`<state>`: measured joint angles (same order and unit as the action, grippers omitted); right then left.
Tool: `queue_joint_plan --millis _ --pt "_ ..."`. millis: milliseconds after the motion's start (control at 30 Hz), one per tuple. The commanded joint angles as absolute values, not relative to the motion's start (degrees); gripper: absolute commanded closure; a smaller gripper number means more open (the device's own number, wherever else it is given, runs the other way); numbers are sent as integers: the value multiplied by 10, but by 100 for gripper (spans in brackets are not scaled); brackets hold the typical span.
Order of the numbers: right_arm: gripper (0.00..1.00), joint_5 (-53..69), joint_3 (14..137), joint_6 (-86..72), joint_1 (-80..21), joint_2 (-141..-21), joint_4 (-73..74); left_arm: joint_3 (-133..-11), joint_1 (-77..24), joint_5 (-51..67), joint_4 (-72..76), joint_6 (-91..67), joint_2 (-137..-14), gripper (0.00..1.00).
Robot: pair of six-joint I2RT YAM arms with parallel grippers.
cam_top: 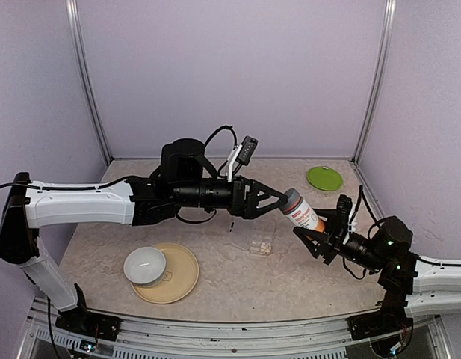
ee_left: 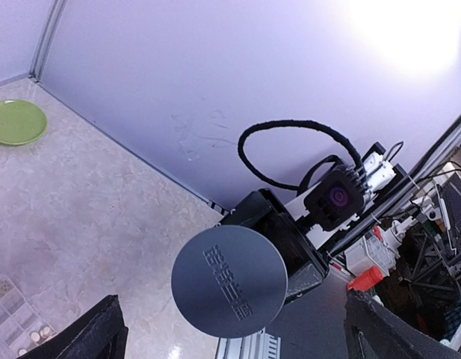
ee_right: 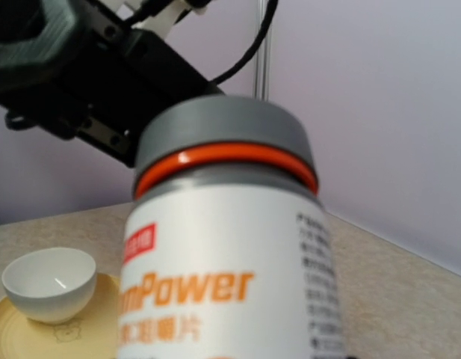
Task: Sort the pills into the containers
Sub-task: Screw the lid of the pill bottle onto the pill bottle.
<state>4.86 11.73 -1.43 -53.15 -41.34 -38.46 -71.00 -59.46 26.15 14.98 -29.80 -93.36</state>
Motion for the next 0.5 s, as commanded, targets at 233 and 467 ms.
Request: queue_joint_plan --millis 233,467 --pt "100 56 168 3 -537 -475 -445 -726 -610 204 144 -324 -934 1" --pt "100 56 184 3 -537 -514 -447 -727 -614 208 149 -325 -934 1"
